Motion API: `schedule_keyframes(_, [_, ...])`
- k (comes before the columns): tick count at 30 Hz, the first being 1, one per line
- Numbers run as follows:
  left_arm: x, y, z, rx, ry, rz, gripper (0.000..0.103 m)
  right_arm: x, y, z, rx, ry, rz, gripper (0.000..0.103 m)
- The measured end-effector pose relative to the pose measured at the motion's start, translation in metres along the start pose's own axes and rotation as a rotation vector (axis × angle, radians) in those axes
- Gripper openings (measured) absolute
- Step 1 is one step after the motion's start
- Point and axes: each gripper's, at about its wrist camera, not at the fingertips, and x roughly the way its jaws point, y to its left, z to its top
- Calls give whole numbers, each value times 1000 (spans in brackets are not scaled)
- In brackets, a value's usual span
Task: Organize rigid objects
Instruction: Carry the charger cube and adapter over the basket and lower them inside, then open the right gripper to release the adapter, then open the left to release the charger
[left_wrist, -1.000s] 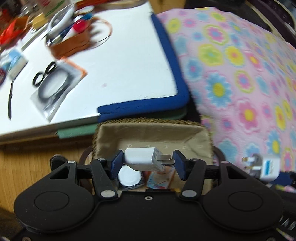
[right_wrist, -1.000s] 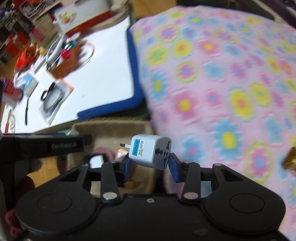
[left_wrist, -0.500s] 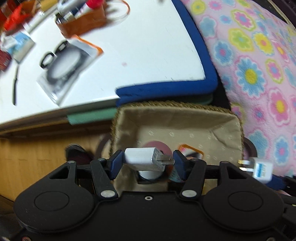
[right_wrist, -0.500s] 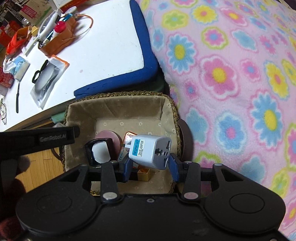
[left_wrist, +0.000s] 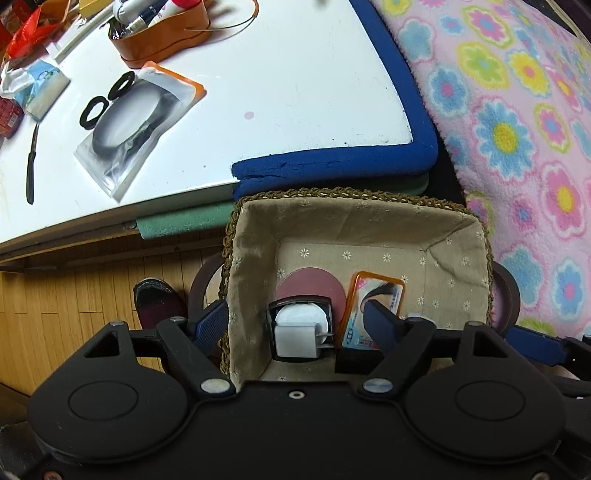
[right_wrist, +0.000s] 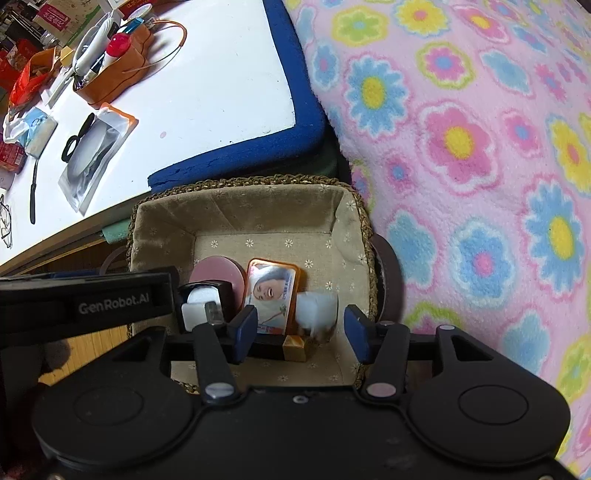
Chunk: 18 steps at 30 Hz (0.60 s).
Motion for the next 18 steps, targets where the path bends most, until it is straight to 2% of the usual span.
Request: schedule_keyframes(18, [1, -1, -1, 2, 13, -9, 77, 5, -7, -7, 11, 24, -5, 58])
